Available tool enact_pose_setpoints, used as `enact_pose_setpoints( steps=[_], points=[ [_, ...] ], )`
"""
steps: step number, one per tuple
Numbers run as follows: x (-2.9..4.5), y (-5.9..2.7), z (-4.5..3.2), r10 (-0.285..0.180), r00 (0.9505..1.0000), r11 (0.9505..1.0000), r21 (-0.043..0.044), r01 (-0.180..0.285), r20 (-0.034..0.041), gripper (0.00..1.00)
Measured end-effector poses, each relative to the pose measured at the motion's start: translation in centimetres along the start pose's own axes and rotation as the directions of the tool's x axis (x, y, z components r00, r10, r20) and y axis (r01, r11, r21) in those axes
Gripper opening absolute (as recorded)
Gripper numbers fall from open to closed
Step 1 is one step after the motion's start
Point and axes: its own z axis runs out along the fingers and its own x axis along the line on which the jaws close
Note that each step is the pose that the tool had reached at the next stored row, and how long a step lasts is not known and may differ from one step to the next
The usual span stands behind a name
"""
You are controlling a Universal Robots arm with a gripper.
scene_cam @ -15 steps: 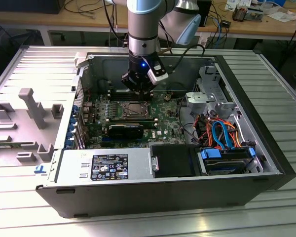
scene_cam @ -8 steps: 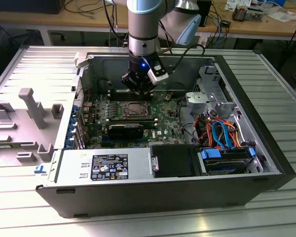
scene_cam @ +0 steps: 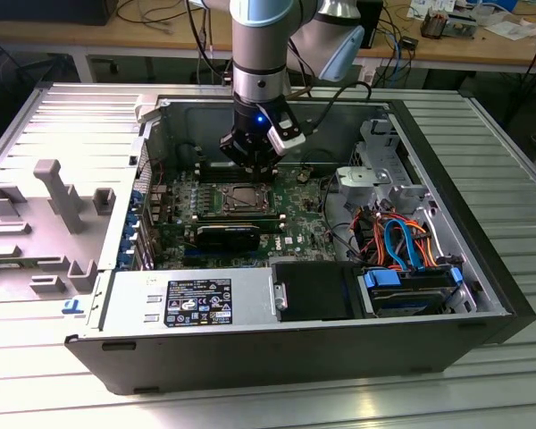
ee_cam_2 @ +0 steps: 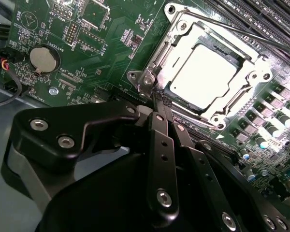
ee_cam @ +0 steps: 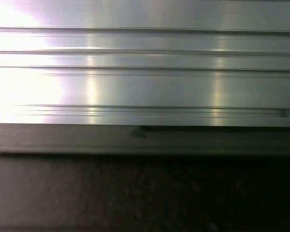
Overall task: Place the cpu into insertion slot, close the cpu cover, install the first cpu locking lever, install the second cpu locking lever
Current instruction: 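Install the second cpu locking lever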
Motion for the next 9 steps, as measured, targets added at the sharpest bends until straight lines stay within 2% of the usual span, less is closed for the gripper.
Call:
enact_pose_setpoints(
  steps=[9],
  points=[
    [0.00,0.00,0.00,0.000,1.0000,1.0000,0.0005,0.000,0.0000,0.11]
  ],
)
